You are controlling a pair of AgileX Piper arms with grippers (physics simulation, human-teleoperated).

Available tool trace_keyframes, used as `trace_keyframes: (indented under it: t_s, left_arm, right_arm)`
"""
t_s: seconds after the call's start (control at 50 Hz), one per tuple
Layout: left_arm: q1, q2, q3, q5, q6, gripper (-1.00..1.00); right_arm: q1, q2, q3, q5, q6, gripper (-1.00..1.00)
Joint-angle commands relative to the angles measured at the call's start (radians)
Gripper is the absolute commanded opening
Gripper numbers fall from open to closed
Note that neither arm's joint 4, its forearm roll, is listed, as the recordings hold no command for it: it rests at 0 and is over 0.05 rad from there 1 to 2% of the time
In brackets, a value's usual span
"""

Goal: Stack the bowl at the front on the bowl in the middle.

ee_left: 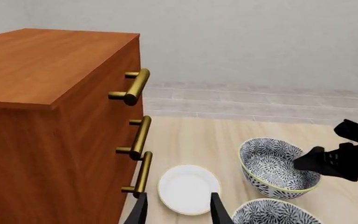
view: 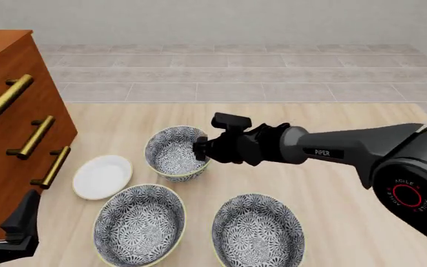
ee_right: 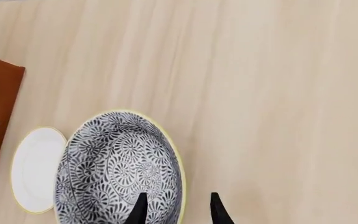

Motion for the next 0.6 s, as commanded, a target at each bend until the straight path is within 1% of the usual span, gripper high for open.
trace_keyframes:
  t_s: [0.02,0.24,0.58,0.6]
  left_arm:
    - [0.001,-0.016,0.0,0.015,0.0,1.0]
    - [0.003,-0.013,0.0,0.01,-0.002,1.0]
    - [0.003,-0.014,0.0,0.01,-0.002,1.0]
    - [0.004,-0.016,0.0,0.012,-0.004,1.0]
  right_arm:
    - [0.015,0.043,0.0,-0.017,0.016,1.0]
    - [0.034,0.069,-0.008,-0.02,0.021,1.0]
    - [0.028,0.077,-0.023,-0.012,0.018,1.0]
    - [0.028,0.075,-0.024,-0.013,0.019,-1.0]
